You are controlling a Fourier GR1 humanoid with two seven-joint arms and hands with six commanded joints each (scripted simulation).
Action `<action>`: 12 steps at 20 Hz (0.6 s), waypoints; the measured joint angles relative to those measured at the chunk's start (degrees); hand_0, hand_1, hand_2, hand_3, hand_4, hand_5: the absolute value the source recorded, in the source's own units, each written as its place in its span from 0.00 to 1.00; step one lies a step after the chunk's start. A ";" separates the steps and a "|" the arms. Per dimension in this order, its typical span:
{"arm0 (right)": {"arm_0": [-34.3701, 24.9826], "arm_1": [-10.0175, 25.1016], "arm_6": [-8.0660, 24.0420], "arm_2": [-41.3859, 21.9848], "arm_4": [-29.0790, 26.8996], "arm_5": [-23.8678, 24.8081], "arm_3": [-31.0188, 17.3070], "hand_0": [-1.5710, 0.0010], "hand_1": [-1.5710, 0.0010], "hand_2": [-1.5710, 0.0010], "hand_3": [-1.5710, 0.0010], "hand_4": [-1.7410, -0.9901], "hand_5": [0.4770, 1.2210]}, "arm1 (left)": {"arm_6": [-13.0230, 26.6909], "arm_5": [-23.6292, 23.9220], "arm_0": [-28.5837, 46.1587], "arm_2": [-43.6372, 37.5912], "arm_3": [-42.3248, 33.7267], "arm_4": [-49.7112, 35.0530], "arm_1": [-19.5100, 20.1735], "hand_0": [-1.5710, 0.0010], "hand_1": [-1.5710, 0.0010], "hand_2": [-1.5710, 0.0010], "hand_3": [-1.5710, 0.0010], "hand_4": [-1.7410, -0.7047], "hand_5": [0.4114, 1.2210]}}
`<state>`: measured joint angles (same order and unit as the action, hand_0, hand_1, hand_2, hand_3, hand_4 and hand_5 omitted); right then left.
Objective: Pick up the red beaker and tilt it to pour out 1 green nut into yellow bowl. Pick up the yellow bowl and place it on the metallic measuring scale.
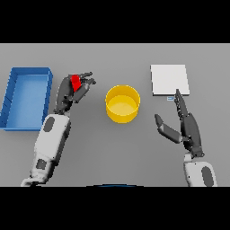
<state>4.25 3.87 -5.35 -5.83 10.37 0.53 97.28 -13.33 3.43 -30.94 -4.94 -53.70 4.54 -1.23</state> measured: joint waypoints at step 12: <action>0.56 0.91 -2.68 -0.73 2.76 0.83 -0.12 1.00 1.00 1.00 1.00 0.72 0.25 | 5.31 -2.38 -4.60 7.00 -2.23 5.30 7.95 0.00 0.00 0.00 0.01 0.01 0.89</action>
<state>4.80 4.78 -8.03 -6.56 13.13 1.35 97.16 -8.02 1.05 -35.54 2.07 -55.93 9.84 6.72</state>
